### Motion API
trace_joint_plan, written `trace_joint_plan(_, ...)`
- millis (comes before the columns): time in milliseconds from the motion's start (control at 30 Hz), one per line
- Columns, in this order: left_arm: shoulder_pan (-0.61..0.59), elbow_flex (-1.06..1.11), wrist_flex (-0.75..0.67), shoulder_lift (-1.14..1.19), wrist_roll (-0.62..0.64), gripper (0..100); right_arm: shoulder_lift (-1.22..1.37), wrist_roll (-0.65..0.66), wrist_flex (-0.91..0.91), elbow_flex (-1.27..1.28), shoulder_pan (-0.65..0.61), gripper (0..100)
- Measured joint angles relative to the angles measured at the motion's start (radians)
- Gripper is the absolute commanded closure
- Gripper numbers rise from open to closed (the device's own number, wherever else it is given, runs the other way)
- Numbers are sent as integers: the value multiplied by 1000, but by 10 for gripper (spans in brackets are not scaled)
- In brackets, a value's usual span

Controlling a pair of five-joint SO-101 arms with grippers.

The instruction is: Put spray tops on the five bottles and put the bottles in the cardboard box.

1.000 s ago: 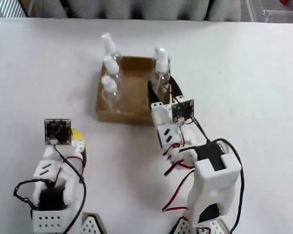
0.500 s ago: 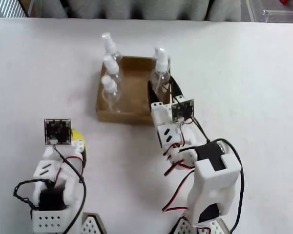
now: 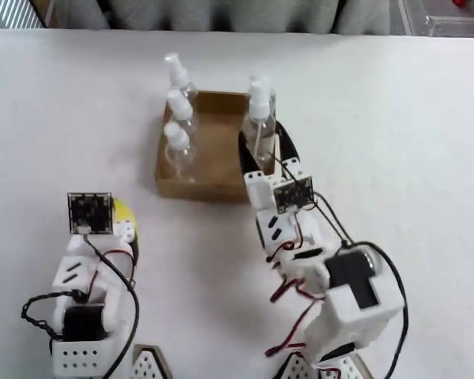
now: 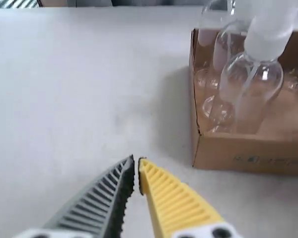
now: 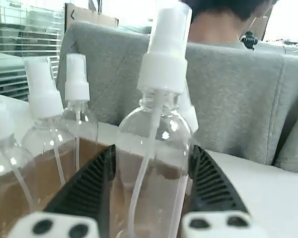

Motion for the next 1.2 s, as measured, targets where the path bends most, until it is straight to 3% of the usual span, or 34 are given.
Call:
trace_joint_plan(200,63,0,-133,0,141,979,-288,-78,226,40,0,983)
trace_joint_plan(367,161,0,-250,0,175,979,-594,-123,506,55,0,983)
trace_joint_plan(667,506,-8,-296,0,178,979,-1039,-229,1117,-23,-32,983)
trace_joint_plan(967,812,-38,-296,0,178,979,-1089,-230,1215,-71,-110,983)
trace_joint_plan(1200,824,-38,-296,0,178,979,-1105,-230,1359,-71,-140,983)
